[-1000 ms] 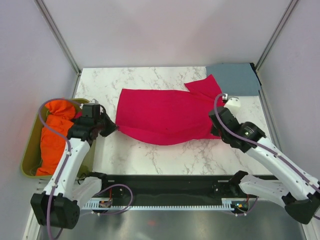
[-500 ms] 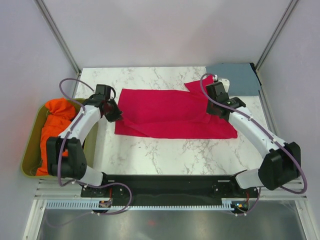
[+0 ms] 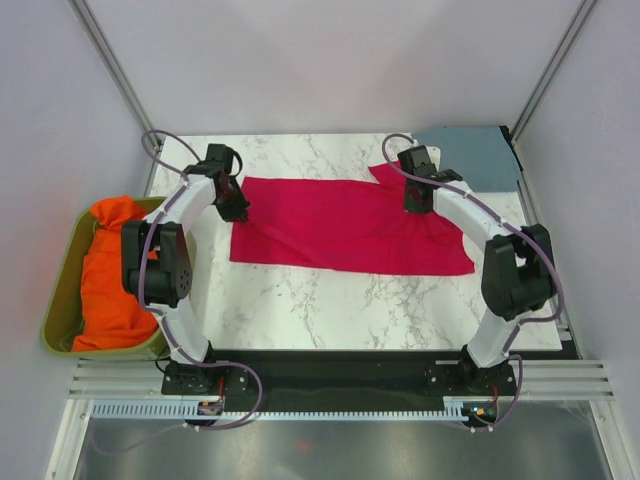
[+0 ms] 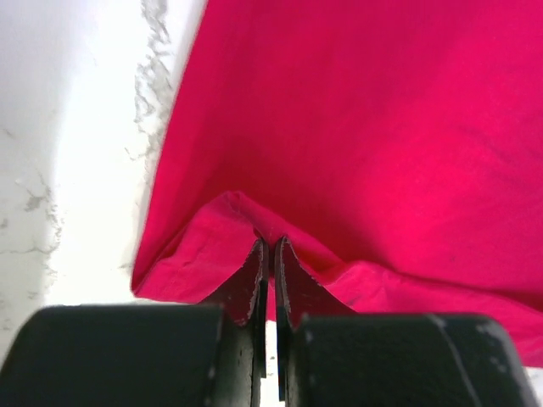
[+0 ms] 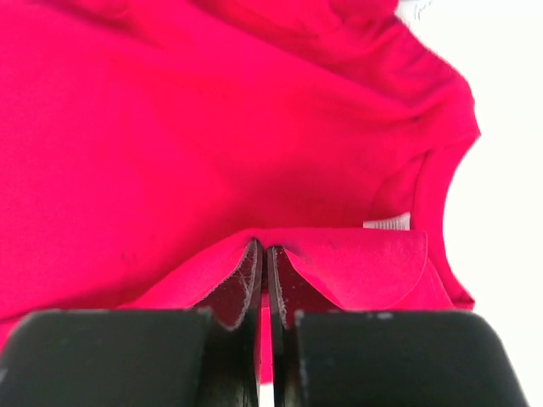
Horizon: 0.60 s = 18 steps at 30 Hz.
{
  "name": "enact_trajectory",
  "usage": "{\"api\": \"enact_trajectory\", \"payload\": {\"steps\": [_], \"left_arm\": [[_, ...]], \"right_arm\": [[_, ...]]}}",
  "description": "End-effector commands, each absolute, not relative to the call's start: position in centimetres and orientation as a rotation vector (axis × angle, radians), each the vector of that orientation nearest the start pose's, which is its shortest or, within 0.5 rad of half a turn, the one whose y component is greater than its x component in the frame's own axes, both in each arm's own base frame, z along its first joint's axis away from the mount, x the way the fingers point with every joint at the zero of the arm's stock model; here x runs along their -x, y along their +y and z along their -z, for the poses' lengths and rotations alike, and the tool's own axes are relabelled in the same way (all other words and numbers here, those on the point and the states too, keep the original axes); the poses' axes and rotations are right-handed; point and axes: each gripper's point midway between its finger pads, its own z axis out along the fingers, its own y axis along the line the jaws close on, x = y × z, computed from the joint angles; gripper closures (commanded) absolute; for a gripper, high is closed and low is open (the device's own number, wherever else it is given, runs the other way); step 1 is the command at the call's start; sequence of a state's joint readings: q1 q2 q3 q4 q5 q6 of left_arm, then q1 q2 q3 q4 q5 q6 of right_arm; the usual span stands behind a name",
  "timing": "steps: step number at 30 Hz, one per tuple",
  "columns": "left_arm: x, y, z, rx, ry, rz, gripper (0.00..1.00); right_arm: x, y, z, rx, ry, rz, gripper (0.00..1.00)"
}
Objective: Fold and stack the t-shirts
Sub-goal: Fold the tshirt
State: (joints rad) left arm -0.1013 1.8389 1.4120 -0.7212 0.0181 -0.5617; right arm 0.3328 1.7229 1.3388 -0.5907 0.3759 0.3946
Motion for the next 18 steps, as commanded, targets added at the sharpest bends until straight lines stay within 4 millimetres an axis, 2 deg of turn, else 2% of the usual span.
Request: {"api": "enact_trajectory", "payload": {"steps": [1,2,3,4,5,6,7,8,9,12,13,14,15,16,18], "left_arm": [[-40.9,-4.3,-10.4,0.597,2.628,0.066,0.93],[-41.1,-3.4,-10.8,0.613,2.605,0.017,0.91],[-41.3,-3.0,-11.1,0.613,2.592,0.01,0.9],[-41.8,-2.8,-11.7,0.615,2.581,0.013,0.88],[-41.5,-2.6,-11.7,0.623,2.603,0.007,0.82],[-42.1,-2.4,-11.4,0.614,2.622,0.011,0.59],[-42.1,-2.9,-11.3,0.599,2.646,0.041,0.41],[-41.7,-3.0,-11.0,0.585,2.684,0.05,0.28],[-41.8,-3.2,-11.3,0.576,2.688,0.057,0.18],[-41.1,-3.0,-13.0,0.577,2.635,0.044,0.14],[-40.0,-2.8,-14.3,0.58,2.596,0.048,0.13],[-39.5,-2.9,-14.8,0.587,2.577,0.063,0.13],[-38.5,-3.2,-14.2,0.613,2.572,0.087,0.14],[-37.8,-3.6,-15.5,0.611,2.531,0.142,0.14],[-36.4,-4.0,-15.2,0.652,2.502,0.186,0.15]], "right_arm": [[-44.3,7.9,-11.3,-0.253,2.411,0.227,0.92],[-45.9,7.5,-12.2,-0.276,2.388,0.225,0.91],[-46.3,7.3,-12.0,-0.279,2.407,0.238,0.81],[-47.0,6.9,-10.6,-0.273,2.439,0.255,0.64],[-48.3,7.2,-11.7,-0.273,2.418,0.234,0.41],[-48.5,6.8,-10.8,-0.272,2.447,0.268,0.14],[-48.8,6.1,-11.2,-0.293,2.443,0.289,0.1],[-49.7,5.9,-12.7,-0.309,2.41,0.288,0.06],[-49.6,5.5,-13.8,-0.316,2.397,0.294,0.04],[-48.6,3.9,-15.8,-0.358,2.351,0.316,0.02],[-47.7,3.0,-18.2,-0.397,2.3,0.295,0.02],[-45.8,2.3,-16.3,-0.412,2.34,0.302,0.02],[-45.0,2.7,-18.7,-0.456,2.266,0.173,0.02],[-42.2,1.5,-15.1,-0.501,2.337,0.159,0.02],[-40.4,1.4,-14.2,-0.563,2.316,0.01,0.02]]}}
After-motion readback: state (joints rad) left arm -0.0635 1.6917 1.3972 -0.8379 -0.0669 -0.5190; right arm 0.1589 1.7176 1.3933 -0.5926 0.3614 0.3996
